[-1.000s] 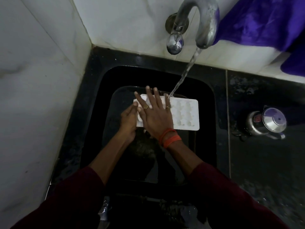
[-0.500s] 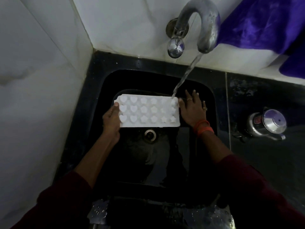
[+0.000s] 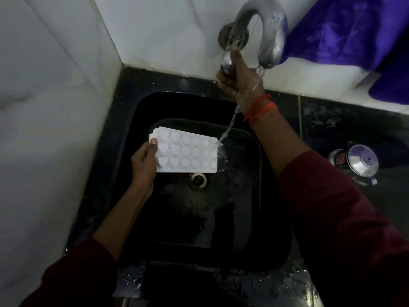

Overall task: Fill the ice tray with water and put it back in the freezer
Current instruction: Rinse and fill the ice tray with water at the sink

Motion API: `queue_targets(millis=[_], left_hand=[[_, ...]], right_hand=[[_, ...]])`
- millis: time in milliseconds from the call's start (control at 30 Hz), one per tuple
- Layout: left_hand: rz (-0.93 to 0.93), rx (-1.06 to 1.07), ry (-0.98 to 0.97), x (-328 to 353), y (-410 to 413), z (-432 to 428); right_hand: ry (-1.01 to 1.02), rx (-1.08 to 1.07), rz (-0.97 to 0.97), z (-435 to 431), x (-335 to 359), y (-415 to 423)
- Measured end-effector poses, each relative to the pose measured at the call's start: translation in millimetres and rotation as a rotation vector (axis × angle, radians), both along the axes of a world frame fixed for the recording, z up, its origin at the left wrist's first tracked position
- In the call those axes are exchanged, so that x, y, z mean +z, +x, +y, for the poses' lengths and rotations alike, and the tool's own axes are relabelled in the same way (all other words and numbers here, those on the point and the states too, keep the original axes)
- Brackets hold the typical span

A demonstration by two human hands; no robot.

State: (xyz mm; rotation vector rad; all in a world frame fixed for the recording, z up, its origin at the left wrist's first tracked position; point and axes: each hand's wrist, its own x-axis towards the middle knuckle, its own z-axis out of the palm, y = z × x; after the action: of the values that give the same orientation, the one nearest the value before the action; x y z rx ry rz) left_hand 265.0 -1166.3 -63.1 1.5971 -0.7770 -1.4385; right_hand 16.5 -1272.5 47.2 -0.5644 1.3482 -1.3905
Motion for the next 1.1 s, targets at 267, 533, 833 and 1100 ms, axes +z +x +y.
queue_targets(millis=[267,533,833,1100], left_hand=[[-0.037,-0.036,-0.078,4.5,8.3,3.7],[0.025,-0.123,-0.057,18.7,1.2,6.3],[-0.059,-0.411,-0.228,47.3,-25.8,18.5],[0.011,-0.551,-0.131,53.6,-41.1,42.5]], right_hand=[[0.025,-0.007,-0.250,3.4,-0.5,1.6],[0.092,0.034,-0.390,26.8,-4.7,4.7],[0.533,0.247,0.100,122.4,-62.0,53.3],[0.364,0.260,0.387,161.3,-50.4,76.5]])
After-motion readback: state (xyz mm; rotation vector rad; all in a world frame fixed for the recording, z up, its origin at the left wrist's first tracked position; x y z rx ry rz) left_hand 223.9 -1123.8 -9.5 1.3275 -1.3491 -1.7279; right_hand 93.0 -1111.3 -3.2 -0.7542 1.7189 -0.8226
